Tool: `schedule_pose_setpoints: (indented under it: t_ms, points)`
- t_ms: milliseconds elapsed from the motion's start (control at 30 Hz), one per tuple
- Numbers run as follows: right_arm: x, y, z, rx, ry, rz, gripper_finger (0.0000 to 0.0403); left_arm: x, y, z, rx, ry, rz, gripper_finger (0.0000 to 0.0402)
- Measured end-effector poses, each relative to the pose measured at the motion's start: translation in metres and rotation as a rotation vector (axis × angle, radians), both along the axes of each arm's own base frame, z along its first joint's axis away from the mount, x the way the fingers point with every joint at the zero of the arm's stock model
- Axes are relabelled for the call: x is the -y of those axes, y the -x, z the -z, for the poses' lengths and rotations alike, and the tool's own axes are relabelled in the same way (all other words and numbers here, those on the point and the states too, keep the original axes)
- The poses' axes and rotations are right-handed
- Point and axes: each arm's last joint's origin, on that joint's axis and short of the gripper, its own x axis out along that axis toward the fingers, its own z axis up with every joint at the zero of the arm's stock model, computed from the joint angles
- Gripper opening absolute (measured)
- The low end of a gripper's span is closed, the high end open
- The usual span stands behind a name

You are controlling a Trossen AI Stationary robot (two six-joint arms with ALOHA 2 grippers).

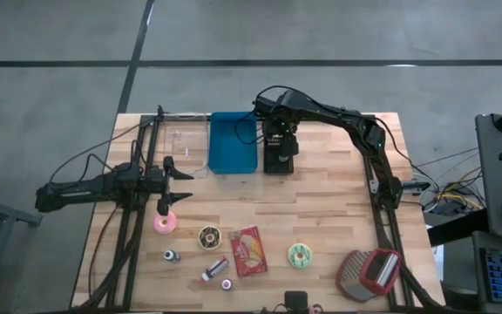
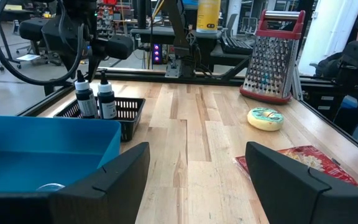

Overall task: Pick & Place Food Item
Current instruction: Put the top black food coloring into the black bin, then put the top pink food coloring bottle into the black bin

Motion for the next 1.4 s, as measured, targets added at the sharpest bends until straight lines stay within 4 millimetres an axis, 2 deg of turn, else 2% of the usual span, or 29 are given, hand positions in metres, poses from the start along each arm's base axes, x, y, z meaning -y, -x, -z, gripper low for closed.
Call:
schedule_pose_setpoints:
  t_ms: [267, 667, 867, 1133, 1267, 1400]
  points:
    - [-0.002, 0.005, -0.004, -0.025, -0.008, 0.016, 0.0162, 0.000, 0.000, 0.000, 0.000, 0.000, 0.000, 0.0273]
    - [-0.007, 0.014, -0.028, 0.015, 0.044, 0.069, 0.0162, 0.000, 0.000, 0.000, 0.000, 0.000, 0.000, 0.0273]
    - [-0.017, 0.023, -0.059, 0.136, 0.060, 0.152, 0.0162, 0.000, 0.000, 0.000, 0.000, 0.000, 0.000, 0.0273]
    - [-0.047, 0.041, -0.124, 0.415, 0.070, 0.319, 0.0148, 0.000, 0.000, 0.000, 0.000, 0.000, 0.000, 0.0273]
    - [-0.065, 0.048, -0.152, 0.623, -0.037, 0.332, 0.0140, 0.000, 0.000, 0.000, 0.000, 0.000, 0.000, 0.0273]
    - [-0.086, 0.042, -0.164, 0.786, -0.227, 0.213, 0.0135, 0.000, 0.000, 0.000, 0.000, 0.000, 0.000, 0.0273]
